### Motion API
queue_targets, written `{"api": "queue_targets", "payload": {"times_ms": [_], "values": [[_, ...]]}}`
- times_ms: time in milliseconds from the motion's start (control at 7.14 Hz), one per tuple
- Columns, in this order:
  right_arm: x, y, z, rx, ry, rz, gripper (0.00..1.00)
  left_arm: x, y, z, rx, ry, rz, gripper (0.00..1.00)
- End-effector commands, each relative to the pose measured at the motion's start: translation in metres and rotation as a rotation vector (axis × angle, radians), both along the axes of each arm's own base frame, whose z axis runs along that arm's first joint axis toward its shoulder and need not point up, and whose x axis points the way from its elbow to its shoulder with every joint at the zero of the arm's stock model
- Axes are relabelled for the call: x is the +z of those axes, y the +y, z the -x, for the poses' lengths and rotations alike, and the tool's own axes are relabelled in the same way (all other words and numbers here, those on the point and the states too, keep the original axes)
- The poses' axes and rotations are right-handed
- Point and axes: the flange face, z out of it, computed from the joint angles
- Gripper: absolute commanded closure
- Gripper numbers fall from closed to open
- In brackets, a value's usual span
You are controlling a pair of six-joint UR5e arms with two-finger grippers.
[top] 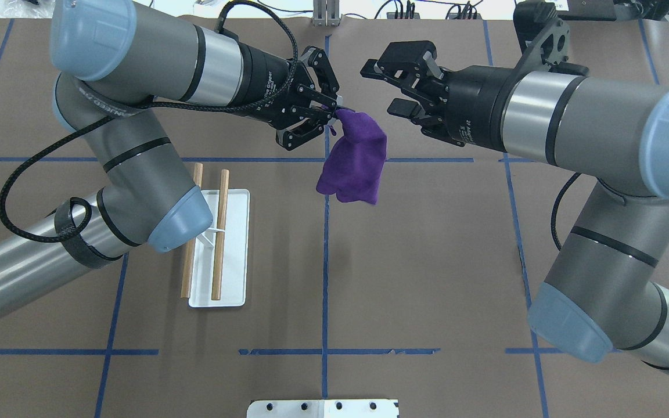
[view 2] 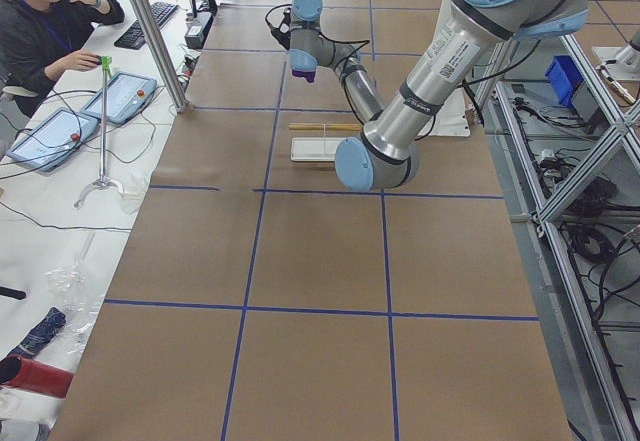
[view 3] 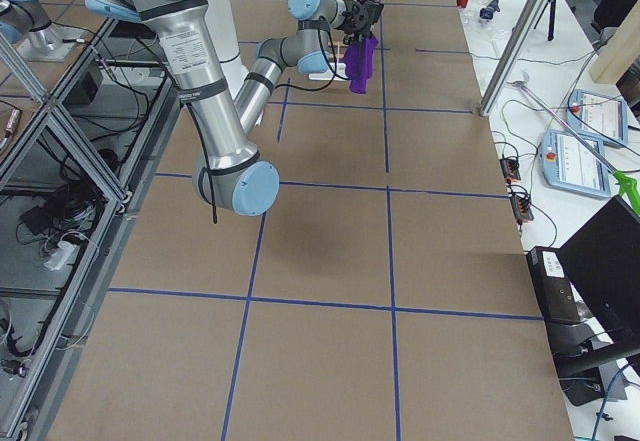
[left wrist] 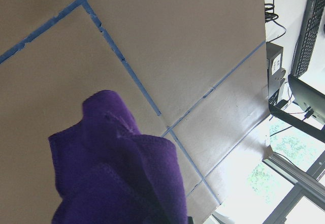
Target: Hang towel on rack
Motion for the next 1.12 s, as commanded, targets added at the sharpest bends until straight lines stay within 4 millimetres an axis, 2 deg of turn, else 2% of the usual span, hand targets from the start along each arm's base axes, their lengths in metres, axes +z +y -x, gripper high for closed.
{"api": "queue_targets", "payload": {"times_ms": [0,140,420,561,701,981], "values": [[0.001,0.002,-0.007,0.003,0.001,-0.003,0.00,0.002,0.000,0.000,0.000,-0.002,0.001,1.00],[0.004,0.001,-0.011,-0.003,0.004,-0.002,0.00,0.002,0.001,0.001,0.000,-0.002,0.001,1.00],[0.027,-0.016,-0.045,0.009,0.040,0.023,0.00,0.003,0.004,0.006,-0.002,0.001,-0.001,1.00],[0.040,-0.027,-0.069,-0.002,0.064,0.037,0.00,0.023,0.013,0.015,0.003,-0.011,0.008,1.00],[0.051,-0.035,-0.083,-0.004,0.084,0.050,0.00,0.036,0.023,0.028,0.003,-0.013,0.009,1.00],[0.079,-0.042,-0.087,0.005,0.168,0.033,0.00,0.057,0.022,0.042,-0.025,-0.040,-0.006,1.00]]}}
